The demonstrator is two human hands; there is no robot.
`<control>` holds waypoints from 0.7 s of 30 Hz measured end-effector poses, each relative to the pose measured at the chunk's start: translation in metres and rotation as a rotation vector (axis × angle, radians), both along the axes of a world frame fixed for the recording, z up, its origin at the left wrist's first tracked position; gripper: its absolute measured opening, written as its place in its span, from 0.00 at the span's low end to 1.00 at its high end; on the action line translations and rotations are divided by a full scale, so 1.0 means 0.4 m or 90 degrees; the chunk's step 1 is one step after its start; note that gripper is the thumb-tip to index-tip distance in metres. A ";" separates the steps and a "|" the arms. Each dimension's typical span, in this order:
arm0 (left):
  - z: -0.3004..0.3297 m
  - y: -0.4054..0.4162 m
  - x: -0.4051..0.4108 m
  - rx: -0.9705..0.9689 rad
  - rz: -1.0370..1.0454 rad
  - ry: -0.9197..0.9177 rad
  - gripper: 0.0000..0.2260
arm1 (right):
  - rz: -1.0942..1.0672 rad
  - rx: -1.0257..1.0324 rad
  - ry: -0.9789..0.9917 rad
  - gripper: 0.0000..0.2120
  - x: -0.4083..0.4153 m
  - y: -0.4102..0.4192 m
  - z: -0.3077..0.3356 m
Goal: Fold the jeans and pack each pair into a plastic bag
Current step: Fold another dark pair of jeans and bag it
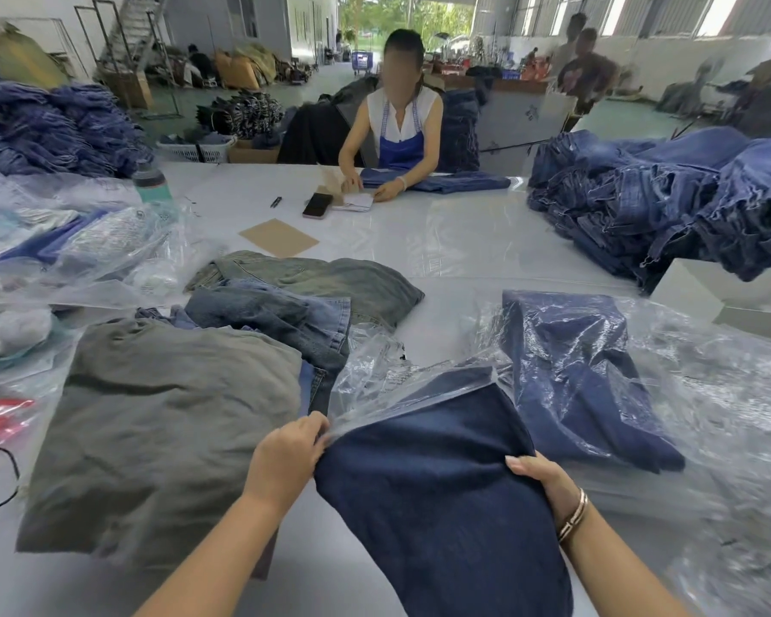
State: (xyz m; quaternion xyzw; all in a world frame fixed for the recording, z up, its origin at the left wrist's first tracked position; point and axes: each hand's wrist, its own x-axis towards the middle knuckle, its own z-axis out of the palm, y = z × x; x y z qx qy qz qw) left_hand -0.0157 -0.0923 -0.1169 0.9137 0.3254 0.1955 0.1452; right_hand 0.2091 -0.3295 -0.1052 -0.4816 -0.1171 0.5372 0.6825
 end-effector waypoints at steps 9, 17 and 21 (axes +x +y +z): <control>-0.011 -0.029 -0.015 -0.155 -0.085 -0.188 0.08 | -0.179 -0.031 0.014 0.14 -0.009 0.009 -0.049; 0.067 -0.089 0.057 -0.040 -0.291 -0.081 0.14 | -0.111 -0.087 -0.104 0.18 -0.040 0.067 -0.021; 0.068 -0.130 0.185 -0.077 -0.289 -0.046 0.29 | -0.053 -0.067 -0.132 0.16 -0.068 0.099 -0.018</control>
